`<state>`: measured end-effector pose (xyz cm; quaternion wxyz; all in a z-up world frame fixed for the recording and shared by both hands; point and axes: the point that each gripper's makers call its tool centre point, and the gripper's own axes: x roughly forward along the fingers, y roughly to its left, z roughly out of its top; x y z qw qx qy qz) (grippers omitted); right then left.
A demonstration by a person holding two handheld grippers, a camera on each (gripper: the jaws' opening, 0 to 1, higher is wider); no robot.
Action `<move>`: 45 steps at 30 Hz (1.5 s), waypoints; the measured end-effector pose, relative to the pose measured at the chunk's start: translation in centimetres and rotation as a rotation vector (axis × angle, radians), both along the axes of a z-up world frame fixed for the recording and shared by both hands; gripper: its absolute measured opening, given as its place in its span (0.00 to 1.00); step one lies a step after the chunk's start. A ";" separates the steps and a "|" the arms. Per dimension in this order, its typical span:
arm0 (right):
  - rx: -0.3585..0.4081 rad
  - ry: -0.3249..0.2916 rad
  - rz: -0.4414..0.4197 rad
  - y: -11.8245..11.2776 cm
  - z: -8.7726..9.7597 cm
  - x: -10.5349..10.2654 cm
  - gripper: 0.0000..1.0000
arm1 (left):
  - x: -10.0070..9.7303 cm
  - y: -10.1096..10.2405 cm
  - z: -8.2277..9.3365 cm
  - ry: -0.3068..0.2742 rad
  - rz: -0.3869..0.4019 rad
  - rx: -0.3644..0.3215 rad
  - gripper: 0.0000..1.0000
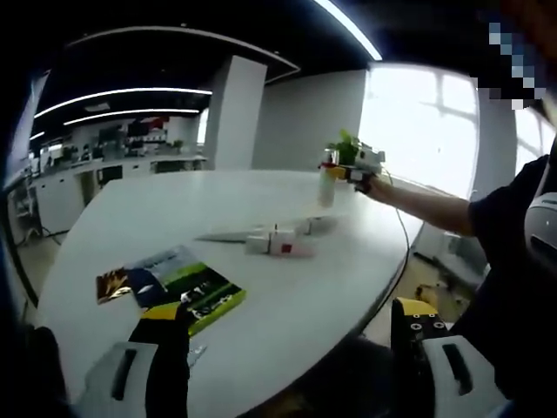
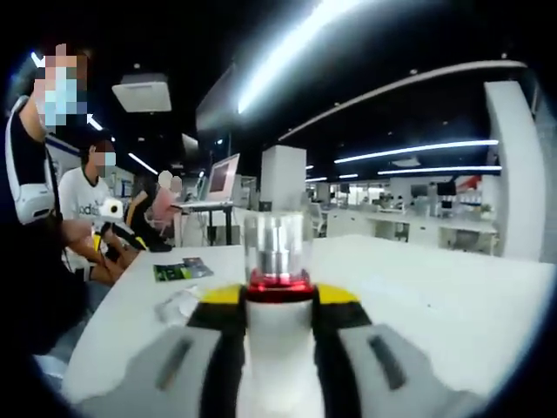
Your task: Arrange the skincare products in the storage area until every visible bottle or jar stands upright without overlapping.
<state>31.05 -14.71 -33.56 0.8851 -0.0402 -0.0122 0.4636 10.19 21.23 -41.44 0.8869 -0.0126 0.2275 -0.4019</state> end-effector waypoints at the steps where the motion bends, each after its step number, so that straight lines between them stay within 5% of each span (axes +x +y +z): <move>1: 0.005 -0.002 -0.002 -0.2 0.1 -0.1 0.28 | 0.0 -0.1 0.0 -0.001 -0.002 0.001 0.98; 12: 0.047 -0.004 0.003 -1.7 0.0 0.4 0.28 | 0.1 -1.2 0.1 0.002 -0.012 0.015 0.98; 24: 0.125 0.046 0.151 -1.1 -0.9 0.1 0.28 | 0.3 -2.4 0.3 0.007 -0.020 0.042 0.98; 45: 0.161 0.016 0.255 -2.9 -0.4 0.7 0.28 | 1.2 -4.8 -0.3 0.027 -0.025 0.087 0.98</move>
